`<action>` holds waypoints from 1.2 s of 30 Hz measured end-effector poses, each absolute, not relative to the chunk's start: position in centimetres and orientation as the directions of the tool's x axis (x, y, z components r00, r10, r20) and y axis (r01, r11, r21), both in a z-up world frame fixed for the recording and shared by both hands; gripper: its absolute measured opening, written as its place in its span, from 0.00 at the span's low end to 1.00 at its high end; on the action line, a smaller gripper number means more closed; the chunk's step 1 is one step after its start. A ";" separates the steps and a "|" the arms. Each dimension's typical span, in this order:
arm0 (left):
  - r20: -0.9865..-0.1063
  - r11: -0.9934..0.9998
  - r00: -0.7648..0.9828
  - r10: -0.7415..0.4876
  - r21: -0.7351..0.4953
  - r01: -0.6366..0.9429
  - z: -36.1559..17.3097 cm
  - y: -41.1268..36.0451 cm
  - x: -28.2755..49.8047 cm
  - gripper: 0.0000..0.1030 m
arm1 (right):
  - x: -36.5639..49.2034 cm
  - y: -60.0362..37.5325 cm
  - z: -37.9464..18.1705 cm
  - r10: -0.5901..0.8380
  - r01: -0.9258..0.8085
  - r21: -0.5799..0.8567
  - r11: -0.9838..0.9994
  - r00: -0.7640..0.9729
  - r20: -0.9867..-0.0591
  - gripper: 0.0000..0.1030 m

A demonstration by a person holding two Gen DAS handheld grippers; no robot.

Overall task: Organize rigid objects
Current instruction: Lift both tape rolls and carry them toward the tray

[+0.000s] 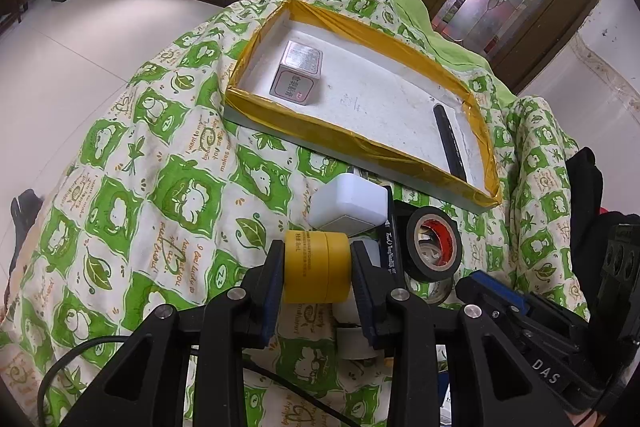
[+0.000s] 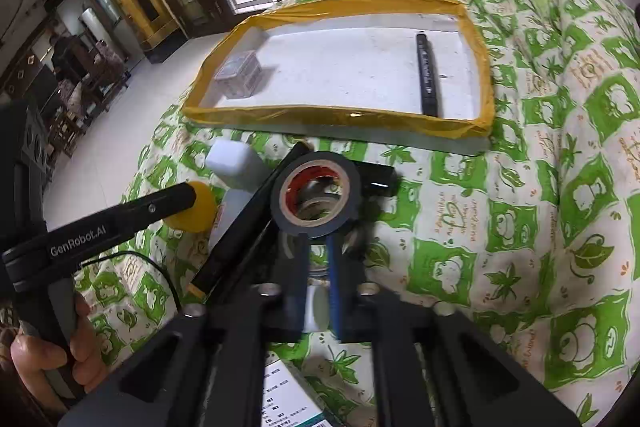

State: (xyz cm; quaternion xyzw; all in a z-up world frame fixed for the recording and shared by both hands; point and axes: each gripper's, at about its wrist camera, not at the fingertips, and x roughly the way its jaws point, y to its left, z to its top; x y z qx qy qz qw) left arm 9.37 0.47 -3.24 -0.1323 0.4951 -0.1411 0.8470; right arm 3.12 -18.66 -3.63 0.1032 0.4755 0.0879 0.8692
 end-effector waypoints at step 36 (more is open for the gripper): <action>-0.809 0.919 0.445 -0.384 -0.380 0.100 -4.0 0.3 9.8 0.32 | 9.3 -19.0 -5.9 0.221 0.008 0.250 0.968 0.444 -0.868 0.21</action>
